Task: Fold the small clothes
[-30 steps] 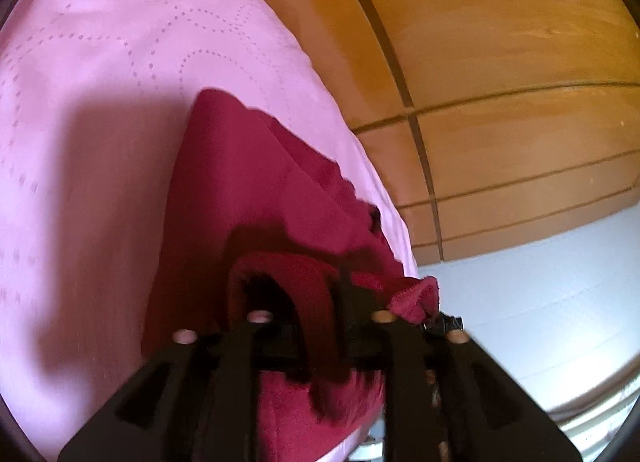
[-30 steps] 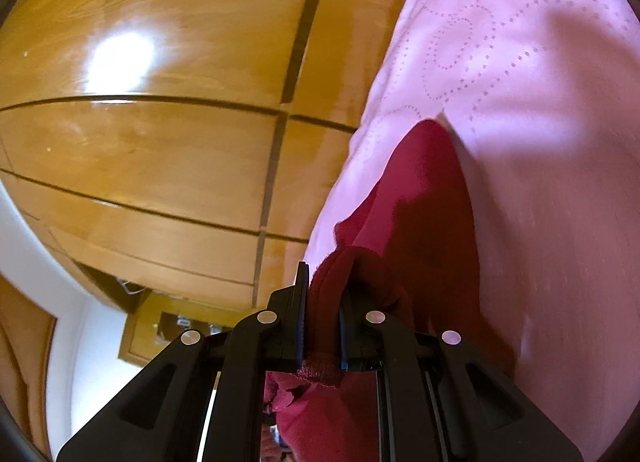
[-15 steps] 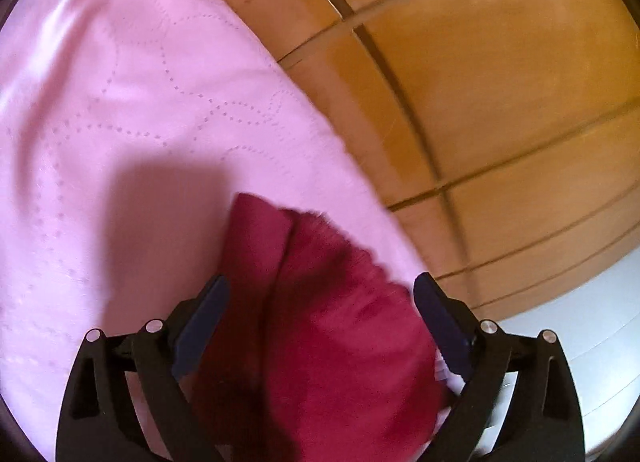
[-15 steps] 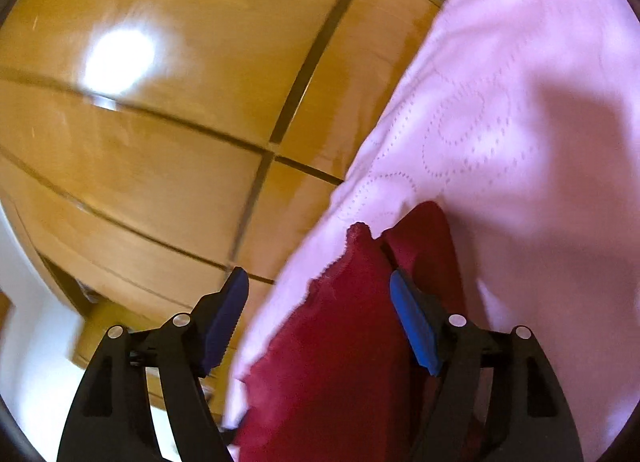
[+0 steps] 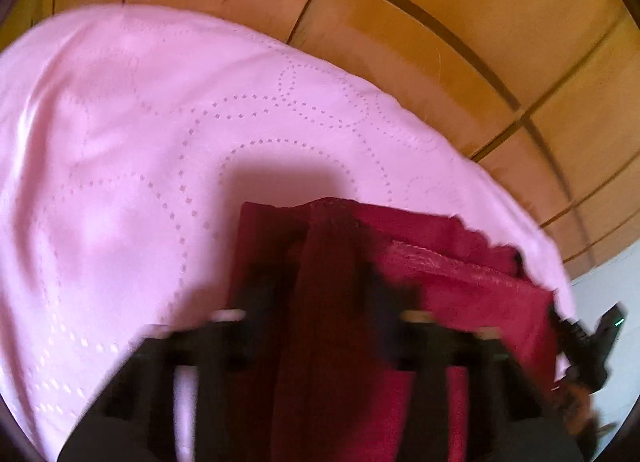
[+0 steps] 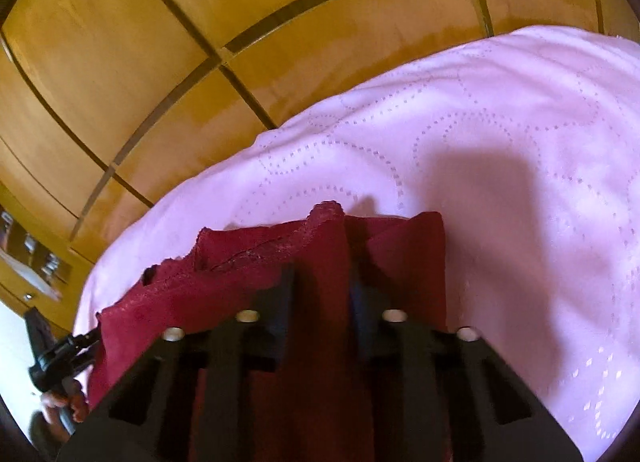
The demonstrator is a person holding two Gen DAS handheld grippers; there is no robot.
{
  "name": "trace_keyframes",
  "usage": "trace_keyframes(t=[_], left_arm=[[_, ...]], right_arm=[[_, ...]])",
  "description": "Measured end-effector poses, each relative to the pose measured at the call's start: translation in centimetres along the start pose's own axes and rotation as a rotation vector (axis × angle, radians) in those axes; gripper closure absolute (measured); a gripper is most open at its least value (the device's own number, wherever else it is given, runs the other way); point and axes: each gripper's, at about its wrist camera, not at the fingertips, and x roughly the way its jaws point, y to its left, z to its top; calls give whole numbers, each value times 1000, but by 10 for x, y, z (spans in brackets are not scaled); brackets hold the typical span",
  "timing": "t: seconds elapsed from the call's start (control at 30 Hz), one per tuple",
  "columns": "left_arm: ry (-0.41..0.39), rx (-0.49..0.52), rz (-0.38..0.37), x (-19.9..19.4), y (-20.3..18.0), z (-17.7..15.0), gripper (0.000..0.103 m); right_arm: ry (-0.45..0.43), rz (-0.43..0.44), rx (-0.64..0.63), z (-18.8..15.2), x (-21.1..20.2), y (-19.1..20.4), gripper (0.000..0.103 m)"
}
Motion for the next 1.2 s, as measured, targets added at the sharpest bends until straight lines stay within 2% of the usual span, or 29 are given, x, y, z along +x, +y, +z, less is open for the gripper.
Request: trace_keyframes(t=[0.03, 0.07, 0.13, 0.23, 0.37, 0.43, 0.47, 0.5, 0.53, 0.67, 0.77, 0.8, 0.83, 0.9, 0.97, 1.03, 1.1, 1.17, 1.2], left_arm=[[-26, 10, -3, -3, -3, 1, 89], [-67, 19, -10, -10, -6, 1, 94], [-125, 21, -16, -18, -12, 6, 95], [-192, 17, -11, -24, -18, 11, 95], [-165, 63, 94, 0, -19, 9, 93], [-143, 45, 115, 17, -9, 3, 84], [-146, 26, 99, 18, -5, 1, 83], [-146, 19, 93, 20, -5, 2, 80], [-143, 11, 88, 20, -3, 3, 79], [-141, 17, 83, 22, -3, 2, 75], [-139, 21, 60, 21, -1, 3, 63], [-137, 27, 58, 19, -4, 1, 54], [-130, 42, 56, 17, -8, 1, 38], [-134, 75, 86, 7, -21, 0, 17], [-226, 104, 109, -19, -38, -5, 17], [-283, 133, 73, -36, -55, -11, 14], [-274, 187, 32, -38, -77, -16, 14], [-265, 235, 22, -30, -90, -19, 13], [-264, 259, 30, -25, -94, -20, 13]], right_arm=[[-28, -5, -3, 0, -6, 1, 96], [-50, -7, 1, 2, -10, 2, 96], [-122, -1, 25, 9, -22, 3, 96], [-161, -44, 23, 14, -24, 6, 96], [-123, -172, -42, 6, 0, 11, 96], [-107, -208, -42, -1, 13, 5, 94], [-104, -208, -35, -1, 15, 3, 92], [-101, -212, -31, -1, 17, 2, 85], [-97, -216, -29, -1, 18, 1, 82], [-79, -221, -33, -1, 26, 0, 80], [-90, -225, -34, -2, 26, 0, 80], [-93, -227, -36, -3, 25, 1, 80], [-95, -230, -38, -3, 25, 2, 80], [-97, -233, -41, -3, 24, 2, 80], [-99, -234, -42, -3, 24, 2, 80], [-101, -233, -42, -3, 24, 1, 79], [-102, -239, -46, -3, 23, 2, 79], [-106, -241, -49, -2, 23, 2, 77], [-109, -241, -49, -2, 22, 2, 72]])
